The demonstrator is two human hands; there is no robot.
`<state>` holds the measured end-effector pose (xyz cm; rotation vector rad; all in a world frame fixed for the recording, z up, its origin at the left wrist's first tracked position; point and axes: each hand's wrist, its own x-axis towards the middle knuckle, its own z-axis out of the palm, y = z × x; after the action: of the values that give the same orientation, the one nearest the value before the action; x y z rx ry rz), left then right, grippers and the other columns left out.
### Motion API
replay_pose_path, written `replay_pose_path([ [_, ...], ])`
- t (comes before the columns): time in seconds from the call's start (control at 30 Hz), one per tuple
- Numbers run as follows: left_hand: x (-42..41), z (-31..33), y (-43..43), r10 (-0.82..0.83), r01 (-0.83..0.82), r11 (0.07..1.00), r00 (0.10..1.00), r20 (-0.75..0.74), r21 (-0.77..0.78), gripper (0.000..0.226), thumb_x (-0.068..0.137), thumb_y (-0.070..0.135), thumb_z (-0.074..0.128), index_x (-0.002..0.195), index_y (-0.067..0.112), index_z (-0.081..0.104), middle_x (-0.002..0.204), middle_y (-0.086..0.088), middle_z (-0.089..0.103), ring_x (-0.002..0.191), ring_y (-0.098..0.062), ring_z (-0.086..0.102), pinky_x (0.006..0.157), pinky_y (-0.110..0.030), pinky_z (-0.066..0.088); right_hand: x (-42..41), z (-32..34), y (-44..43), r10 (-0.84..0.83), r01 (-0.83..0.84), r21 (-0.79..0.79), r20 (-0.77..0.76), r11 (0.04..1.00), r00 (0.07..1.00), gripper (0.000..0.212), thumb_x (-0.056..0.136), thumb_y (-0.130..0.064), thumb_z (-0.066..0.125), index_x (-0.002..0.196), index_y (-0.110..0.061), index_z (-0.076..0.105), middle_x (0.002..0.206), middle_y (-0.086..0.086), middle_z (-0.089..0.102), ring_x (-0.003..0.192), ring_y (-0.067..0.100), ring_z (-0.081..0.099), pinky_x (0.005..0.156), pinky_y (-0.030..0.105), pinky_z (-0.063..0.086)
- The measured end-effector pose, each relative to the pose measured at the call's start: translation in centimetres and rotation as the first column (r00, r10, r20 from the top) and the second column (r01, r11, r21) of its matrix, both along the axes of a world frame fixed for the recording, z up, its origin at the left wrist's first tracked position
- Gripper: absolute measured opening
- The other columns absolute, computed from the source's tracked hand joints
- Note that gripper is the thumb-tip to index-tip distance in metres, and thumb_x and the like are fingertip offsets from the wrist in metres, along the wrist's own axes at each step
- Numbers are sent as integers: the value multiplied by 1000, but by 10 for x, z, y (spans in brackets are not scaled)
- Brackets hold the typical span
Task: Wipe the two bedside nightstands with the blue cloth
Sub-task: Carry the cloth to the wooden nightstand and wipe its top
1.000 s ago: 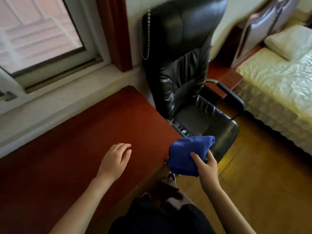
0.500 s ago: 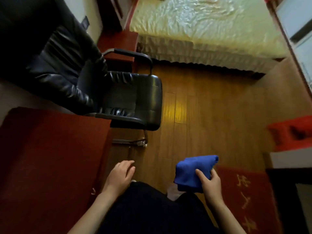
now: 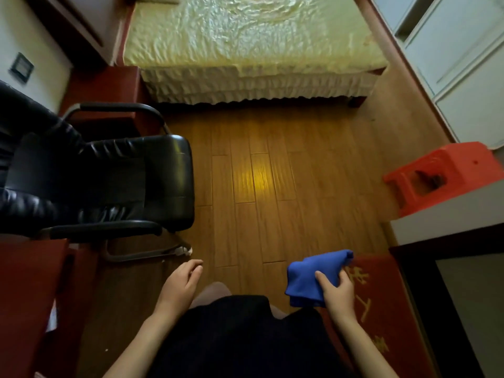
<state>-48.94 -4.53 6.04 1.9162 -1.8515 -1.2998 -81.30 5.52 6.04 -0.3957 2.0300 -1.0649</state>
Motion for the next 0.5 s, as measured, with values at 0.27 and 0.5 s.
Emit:
replay_pose_path([
  [0.27, -19, -4, -70, 178, -177, 983, 984, 30, -38, 29, 99, 29, 44, 117, 19, 64, 114, 3, 65, 103, -11, 57, 82, -28, 44, -22, 18, -149, 196, -179, -147, 108, 973, 975, 26, 88, -9, 67, 111, -17, 61, 104, 4, 71, 95, 16, 69, 79, 32, 56],
  [0.5, -40, -29, -196, 230, -230, 973, 973, 16, -2, 29, 99, 32, 44, 115, 21, 64, 111, 2, 68, 106, -17, 62, 87, -35, 50, -44, 16, -308, 282, -261, -181, 99, 948, 954, 34, 88, -13, 67, 121, -14, 59, 109, 4, 71, 100, 19, 69, 82, 37, 58],
])
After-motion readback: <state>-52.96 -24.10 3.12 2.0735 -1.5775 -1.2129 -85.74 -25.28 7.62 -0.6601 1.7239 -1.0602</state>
